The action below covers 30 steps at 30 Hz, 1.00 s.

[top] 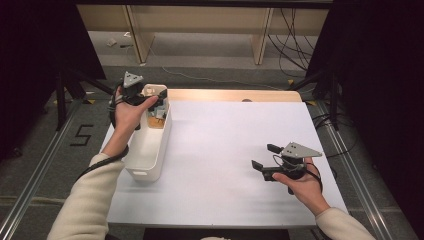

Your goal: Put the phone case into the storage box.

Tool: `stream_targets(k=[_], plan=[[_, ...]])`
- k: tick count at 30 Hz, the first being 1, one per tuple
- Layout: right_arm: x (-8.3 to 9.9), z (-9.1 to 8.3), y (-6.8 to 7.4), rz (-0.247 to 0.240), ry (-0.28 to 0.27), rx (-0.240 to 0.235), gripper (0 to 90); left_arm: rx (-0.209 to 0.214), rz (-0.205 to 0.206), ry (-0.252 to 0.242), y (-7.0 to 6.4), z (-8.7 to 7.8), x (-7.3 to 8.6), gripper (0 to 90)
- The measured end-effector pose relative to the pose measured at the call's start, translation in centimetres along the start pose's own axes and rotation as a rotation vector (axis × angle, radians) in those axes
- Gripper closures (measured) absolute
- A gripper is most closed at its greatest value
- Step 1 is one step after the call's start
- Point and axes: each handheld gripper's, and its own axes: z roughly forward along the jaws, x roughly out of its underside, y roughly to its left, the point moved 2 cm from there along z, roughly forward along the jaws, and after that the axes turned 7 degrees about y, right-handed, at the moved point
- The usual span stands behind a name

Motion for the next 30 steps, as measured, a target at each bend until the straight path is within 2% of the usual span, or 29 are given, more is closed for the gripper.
stream_targets(k=[5,11,17,21,25,30], plan=[[0.0,0.0,0.0,-0.001,-0.001,0.001,15.1,0.037,-0.011,-0.005,-0.7,-0.8,0.8,5.4],[-0.1,-0.1,-0.1,-0.001,-0.007,0.004,15.1,0.058,0.015,0.000,-1.5,-1.8,2.4,5.4],[-0.1,-0.1,0.0,-0.004,-0.004,0.004,15.1,0.078,0.022,0.005,-1.9,-2.7,4.0,5.6],[-0.1,0.0,0.0,-0.003,-0.005,0.005,15.1,0.080,0.027,-0.018,-2.3,-3.3,4.5,7.0],[-0.1,0.0,0.0,-0.002,-0.005,0.004,15.1,0.094,0.045,-0.021,-2.7,-3.7,4.9,6.6],[-0.1,-0.1,0.0,-0.003,-0.006,0.005,15.1,0.113,0.046,-0.029,-3.1,-4.0,5.1,6.5]])
